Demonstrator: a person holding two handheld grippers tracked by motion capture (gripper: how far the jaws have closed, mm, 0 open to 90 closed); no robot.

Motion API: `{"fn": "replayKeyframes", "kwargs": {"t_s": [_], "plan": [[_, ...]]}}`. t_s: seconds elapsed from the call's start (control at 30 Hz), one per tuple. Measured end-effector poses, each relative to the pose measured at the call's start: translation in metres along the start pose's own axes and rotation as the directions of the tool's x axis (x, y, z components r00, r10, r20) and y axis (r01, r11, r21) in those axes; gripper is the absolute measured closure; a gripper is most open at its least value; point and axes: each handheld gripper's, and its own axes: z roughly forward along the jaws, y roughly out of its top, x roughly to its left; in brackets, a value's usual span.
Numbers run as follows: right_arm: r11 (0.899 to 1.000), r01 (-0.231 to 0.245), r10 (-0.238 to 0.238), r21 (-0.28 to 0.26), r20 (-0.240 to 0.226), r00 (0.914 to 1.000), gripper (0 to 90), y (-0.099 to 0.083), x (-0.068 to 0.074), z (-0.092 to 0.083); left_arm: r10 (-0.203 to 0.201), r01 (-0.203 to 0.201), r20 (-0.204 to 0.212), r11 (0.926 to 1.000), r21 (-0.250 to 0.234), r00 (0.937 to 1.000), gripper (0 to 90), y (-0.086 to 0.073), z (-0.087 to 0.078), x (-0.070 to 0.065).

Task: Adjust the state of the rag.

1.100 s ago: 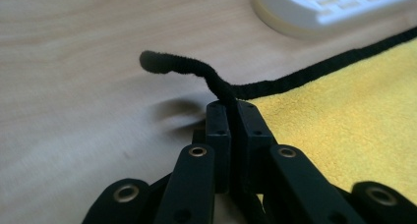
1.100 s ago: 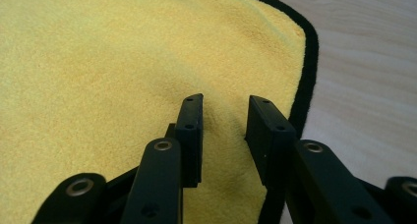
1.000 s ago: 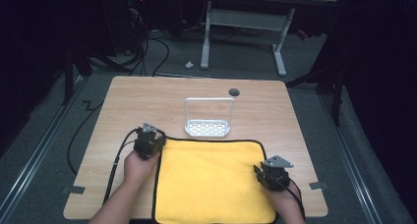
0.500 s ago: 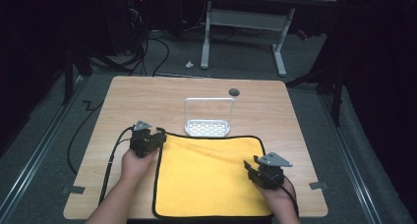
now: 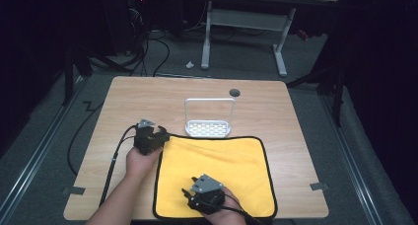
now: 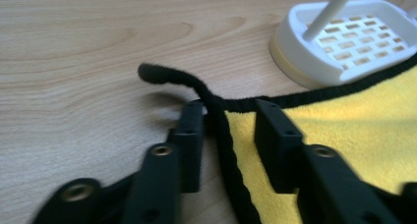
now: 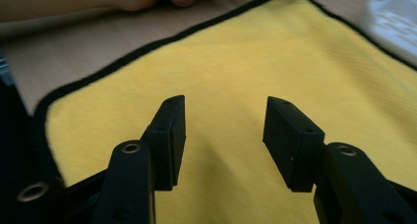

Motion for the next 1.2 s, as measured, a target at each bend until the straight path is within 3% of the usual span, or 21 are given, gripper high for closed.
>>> {"fn": "replayKeyframes", "kwargs": {"t_s": [0.07,0.13,0.3,0.47,0.7,0.87,0.97,1.2], "plan": [[1.000,0.013,-0.013,0.004,-0.034,0.9993,50.6,0.004,0.012,0.008,0.043,-0.043,-0.012,0.9990,0.010,0.9990,80.9,-0.001,0.000,-0.004],[0.999,0.045,-0.043,0.019,-0.065,0.9970,48.9,0.008,0.028,0.019,0.052,-0.052,-0.011,0.9985,0.014,0.9986,84.8,-0.002,0.000,-0.006],[0.998,0.061,-0.059,0.016,-0.121,0.9909,47.4,0.014,0.051,0.030,0.051,-0.051,-0.017,0.9986,0.012,0.9985,85.3,-0.003,-0.001,-0.006],[0.997,0.073,-0.069,0.026,-0.134,0.9885,45.6,0.019,0.063,0.040,0.042,-0.042,-0.014,0.9991,0.010,0.9990,85.3,-0.003,-0.002,-0.005],[0.998,0.055,-0.050,0.037,-0.126,0.9907,45.9,0.024,0.057,0.056,0.035,-0.035,-0.006,0.9994,0.007,0.9994,85.1,-0.004,-0.003,-0.004],[0.996,0.067,-0.060,0.055,-0.130,0.9897,48.7,0.031,0.049,0.064,0.027,-0.027,0.000,0.9996,0.009,0.9996,85.1,-0.004,-0.003,-0.003],[0.993,0.091,-0.080,0.081,-0.131,0.9881,53.2,0.032,0.045,0.071,0.028,-0.028,0.001,0.9995,0.010,0.9996,85.1,-0.004,-0.003,-0.003],[0.990,0.112,-0.100,0.081,-0.135,0.9858,67.1,0.033,0.042,0.071,0.025,-0.025,0.003,0.9996,0.011,0.9997,85.1,-0.004,-0.003,-0.003]]}}
